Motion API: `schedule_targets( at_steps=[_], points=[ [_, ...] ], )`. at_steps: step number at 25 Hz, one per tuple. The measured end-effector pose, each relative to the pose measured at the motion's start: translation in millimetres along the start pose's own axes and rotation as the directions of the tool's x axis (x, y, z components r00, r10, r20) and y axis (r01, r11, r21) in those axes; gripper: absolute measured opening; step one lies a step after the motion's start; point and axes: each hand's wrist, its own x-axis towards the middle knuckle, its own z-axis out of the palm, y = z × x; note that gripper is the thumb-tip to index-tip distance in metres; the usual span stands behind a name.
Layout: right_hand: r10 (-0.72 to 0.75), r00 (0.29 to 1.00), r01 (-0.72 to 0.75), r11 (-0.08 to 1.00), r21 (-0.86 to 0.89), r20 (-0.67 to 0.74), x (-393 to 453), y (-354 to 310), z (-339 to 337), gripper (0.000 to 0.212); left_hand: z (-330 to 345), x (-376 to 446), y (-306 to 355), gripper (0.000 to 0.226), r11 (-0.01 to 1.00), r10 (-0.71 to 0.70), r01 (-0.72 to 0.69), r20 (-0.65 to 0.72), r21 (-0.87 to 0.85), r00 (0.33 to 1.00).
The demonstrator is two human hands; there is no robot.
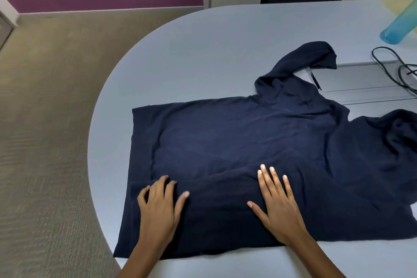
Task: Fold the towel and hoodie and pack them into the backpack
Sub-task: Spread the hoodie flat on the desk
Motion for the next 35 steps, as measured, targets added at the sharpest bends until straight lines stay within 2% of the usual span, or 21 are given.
schedule_targets(
  at_steps=[2, 4, 7, 9, 11, 13, 15, 16, 17, 19, 20, 21, 22, 24, 26, 27, 29, 31, 32, 34, 35],
  points=[
    [0.014, 1.000, -0.014, 1.000, 0.023, -0.016, 12.8, -3.6, -3.4, 0.080, 1.5, 33.5, -5.6, 0.058, 0.998, 0.057, -0.057, -0.054, 0.006, 0.997],
    [-0.022, 0.998, 0.026, 0.997, 0.069, -0.055, 41.8, -14.8, -5.0, 0.078, 5.6, 77.5, -17.0, 0.056, 0.995, 0.098, -0.098, -0.020, 0.020, 0.995],
    [-0.255, 0.964, 0.261, 0.961, 0.088, -0.070, 106.1, -47.7, -4.5, 0.069, 14.8, 127.0, -43.6, 0.077, 0.993, 0.078, -0.084, 0.075, 0.079, 0.994],
    [-0.341, 0.937, 0.345, 0.937, 0.050, -0.079, 145.1, -60.1, -3.0, 0.068, 17.5, 141.6, -61.6, 0.083, 0.993, 0.058, -0.065, 0.079, 0.101, 0.995],
    [-0.238, 0.966, 0.242, 0.970, 0.034, -0.105, 175.6, -57.2, -2.5, 0.071, 14.9, 144.8, -73.7, 0.079, 0.998, 0.002, -0.007, 0.066, 0.069, 0.998],
    [-0.017, 0.988, 0.026, 0.998, 0.060, -0.156, 189.8, -50.8, -0.4, 0.076, 12.2, 144.8, -77.7, 0.076, 0.996, -0.079, 0.077, 0.057, 0.045, 0.995],
    [0.143, 0.975, -0.123, 0.985, 0.120, -0.171, 196.2, -54.9, 3.0, 0.078, 11.4, 145.7, -72.0, 0.070, 0.986, -0.131, 0.131, -0.010, 0.105, 0.991],
    [0.150, 0.972, -0.124, 0.981, 0.147, -0.181, 200.3, -62.2, 1.6, 0.077, 11.4, 148.3, -65.6, 0.066, 0.982, -0.127, 0.131, -0.038, 0.138, 0.991],
    [0.087, 0.979, -0.057, 0.986, 0.158, -0.185, 205.6, -70.2, -1.6, 0.074, 12.8, 152.9, -58.2, 0.061, 0.984, -0.087, 0.093, -0.047, 0.149, 0.995],
    [-0.181, 0.969, 0.198, 0.975, 0.095, -0.167, 217.7, -80.6, -5.4, 0.067, 19.9, 164.3, -44.5, 0.058, 0.983, 0.085, -0.083, -0.007, 0.166, 0.996],
    [-0.279, 0.948, 0.290, 0.955, 0.060, -0.150, 223.6, -79.8, -7.7, 0.066, 23.0, 171.2, -40.4, 0.058, 0.973, 0.146, -0.148, 0.021, 0.176, 0.989],
    [-0.311, 0.941, 0.320, 0.946, 0.049, -0.136, 230.2, -73.9, -10.8, 0.067, 24.7, 177.9, -40.9, 0.061, 0.970, 0.151, -0.157, 0.049, 0.183, 0.987],
    [-0.290, 0.948, 0.299, 0.953, 0.051, -0.129, 237.6, -62.3, -13.5, 0.070, 24.8, 183.9, -44.4, 0.067, 0.974, 0.114, -0.123, 0.059, 0.190, 0.992],
    [-0.145, 0.981, 0.153, 0.987, 0.052, -0.125, 248.4, -24.2, -13.5, 0.076, 22.9, 190.1, -57.9, 0.078, 0.981, 0.000, -0.010, 0.049, 0.193, 0.999],
    [0.003, 0.992, 0.003, 0.999, 0.048, -0.123, 253.6, 21.5, -15.0, 0.080, 17.6, 195.6, -72.9, 0.080, 0.986, -0.072, 0.063, 0.049, 0.157, 0.996],
    [0.029, 0.991, -0.023, 0.999, 0.047, -0.127, 254.9, 38.1, -17.1, 0.079, 14.9, 199.9, -78.2, 0.079, 0.987, -0.082, 0.073, 0.059, 0.142, 0.995],
    [0.022, 0.989, -0.009, 0.996, 0.085, -0.147, 257.9, 55.7, -23.9, 0.069, 11.6, 209.0, -82.2, 0.074, 0.993, -0.093, 0.089, 0.059, 0.080, 0.994],
    [-0.016, 0.973, 0.048, 0.990, 0.133, -0.232, 266.4, 61.2, -35.5, 0.052, 7.6, 217.1, -80.0, 0.061, 0.991, -0.130, 0.130, 0.010, -0.013, 0.991],
    [-0.045, 0.970, 0.073, 0.991, 0.109, -0.239, 273.5, 64.7, -45.1, 0.055, 4.1, 222.0, -79.2, 0.053, 0.989, -0.143, 0.142, -0.011, -0.038, 0.990],
    [-0.092, 0.990, 0.084, 0.994, -0.072, -0.106, 291.2, 74.4, -68.0, 0.070, -5.4, 233.6, -81.3, 0.059, 0.980, -0.196, 0.195, -0.015, -0.032, 0.981],
    [-0.105, 0.993, 0.094, 0.979, -0.182, -0.048, 299.0, 79.5, -78.9, 0.067, -11.4, 239.0, -83.4, 0.064, 0.973, -0.229, 0.229, -0.010, 0.002, 0.973]
  ],
)
